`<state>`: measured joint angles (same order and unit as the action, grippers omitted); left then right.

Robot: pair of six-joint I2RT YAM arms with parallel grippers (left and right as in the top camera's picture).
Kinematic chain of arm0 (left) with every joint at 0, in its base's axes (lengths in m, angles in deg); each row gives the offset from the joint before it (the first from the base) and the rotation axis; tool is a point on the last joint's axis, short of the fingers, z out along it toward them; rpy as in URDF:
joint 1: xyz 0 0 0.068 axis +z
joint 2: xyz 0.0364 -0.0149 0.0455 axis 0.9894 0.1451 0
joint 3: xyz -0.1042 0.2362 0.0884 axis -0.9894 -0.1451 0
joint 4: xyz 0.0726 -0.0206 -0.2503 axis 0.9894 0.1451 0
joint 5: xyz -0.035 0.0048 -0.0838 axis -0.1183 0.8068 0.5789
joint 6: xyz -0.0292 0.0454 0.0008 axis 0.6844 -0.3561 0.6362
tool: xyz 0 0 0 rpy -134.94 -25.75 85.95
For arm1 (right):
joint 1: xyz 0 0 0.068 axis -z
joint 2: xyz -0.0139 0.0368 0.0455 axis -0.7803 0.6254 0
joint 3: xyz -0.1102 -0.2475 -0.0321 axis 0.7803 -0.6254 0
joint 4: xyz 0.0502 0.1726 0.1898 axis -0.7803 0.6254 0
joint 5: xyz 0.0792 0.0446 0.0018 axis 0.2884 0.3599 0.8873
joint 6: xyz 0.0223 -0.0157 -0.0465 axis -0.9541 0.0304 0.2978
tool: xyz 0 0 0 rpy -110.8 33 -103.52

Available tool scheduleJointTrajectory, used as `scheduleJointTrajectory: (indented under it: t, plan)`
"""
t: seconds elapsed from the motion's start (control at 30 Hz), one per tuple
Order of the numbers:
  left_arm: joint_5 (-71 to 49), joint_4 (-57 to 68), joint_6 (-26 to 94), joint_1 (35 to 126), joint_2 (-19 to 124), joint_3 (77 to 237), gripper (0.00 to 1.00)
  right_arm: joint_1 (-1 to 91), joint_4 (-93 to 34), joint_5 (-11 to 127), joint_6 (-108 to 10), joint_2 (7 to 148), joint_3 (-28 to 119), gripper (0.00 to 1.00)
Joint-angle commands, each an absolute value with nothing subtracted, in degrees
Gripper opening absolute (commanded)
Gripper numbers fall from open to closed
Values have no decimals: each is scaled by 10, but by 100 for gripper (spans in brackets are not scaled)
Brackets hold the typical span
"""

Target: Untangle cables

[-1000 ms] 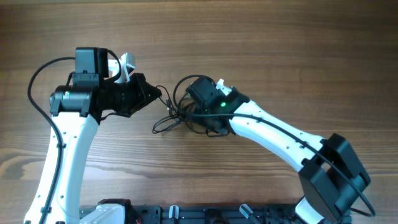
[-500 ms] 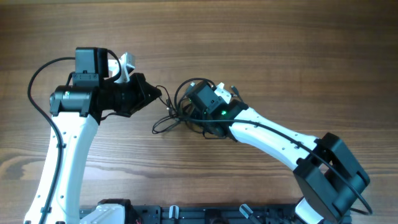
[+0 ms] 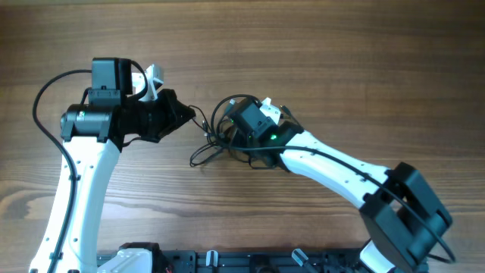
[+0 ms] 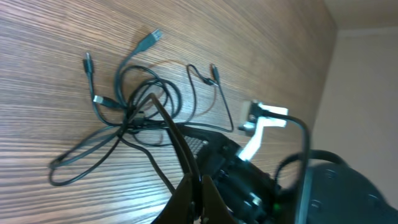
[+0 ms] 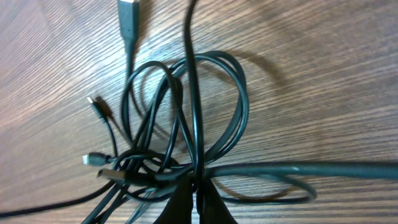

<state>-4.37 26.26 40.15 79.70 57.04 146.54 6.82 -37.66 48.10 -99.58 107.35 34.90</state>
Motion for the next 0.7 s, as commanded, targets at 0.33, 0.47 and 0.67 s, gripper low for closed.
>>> scheduleJointTrajectory:
  t: [0.33, 0.47, 0.67]
  plan:
    - [-155, 280, 408, 799, 608, 1465, 4, 159, -313, 554, -820, 777, 372, 5]
    - [-158, 281, 407, 799, 632, 1465, 4, 181, -275, 536, -801, 750, 372, 5]
    - [-271, 312, 452, 799, 665, 1465, 4, 258, -181, 473, -829, 746, 372, 4]
